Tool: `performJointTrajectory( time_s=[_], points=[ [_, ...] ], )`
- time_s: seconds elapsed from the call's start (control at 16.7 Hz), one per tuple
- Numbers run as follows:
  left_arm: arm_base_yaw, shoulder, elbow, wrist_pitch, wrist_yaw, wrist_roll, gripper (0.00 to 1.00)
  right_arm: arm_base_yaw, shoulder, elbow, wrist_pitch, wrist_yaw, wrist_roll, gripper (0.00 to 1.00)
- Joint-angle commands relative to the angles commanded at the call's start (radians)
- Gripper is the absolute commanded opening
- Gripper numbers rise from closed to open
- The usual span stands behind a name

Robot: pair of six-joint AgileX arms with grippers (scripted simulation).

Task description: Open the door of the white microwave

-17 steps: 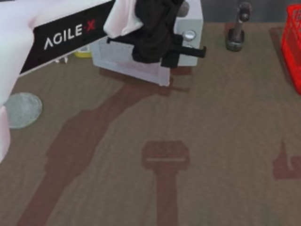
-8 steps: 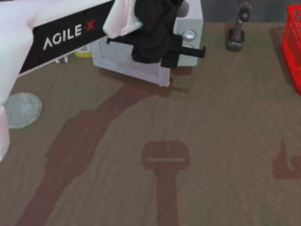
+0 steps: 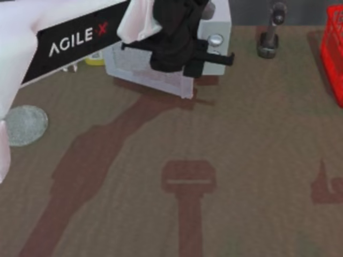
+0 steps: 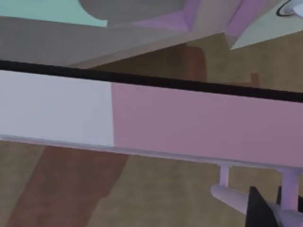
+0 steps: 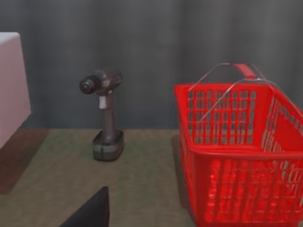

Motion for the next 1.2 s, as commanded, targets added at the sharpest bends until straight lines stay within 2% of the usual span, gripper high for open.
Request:
performJointTrajectory(
  time_s=[0.54,0.9,1.2],
  points=[
    [-0.007,-0.004,0.0,0.002,0.009,-0.003,0.0,0.0,0.0,0.0,0.0,0.0,0.0,1.0],
    [0.014,-0.063,-0.097,0.045,0.042,0.077,0.0,0.0,0.0,0.0,0.0,0.0,0.0,1.0],
    [0.015,-0.064,-0.098,0.046,0.043,0.078,0.0,0.0,0.0,0.0,0.0,0.0,0.0,1.0]
  ],
)
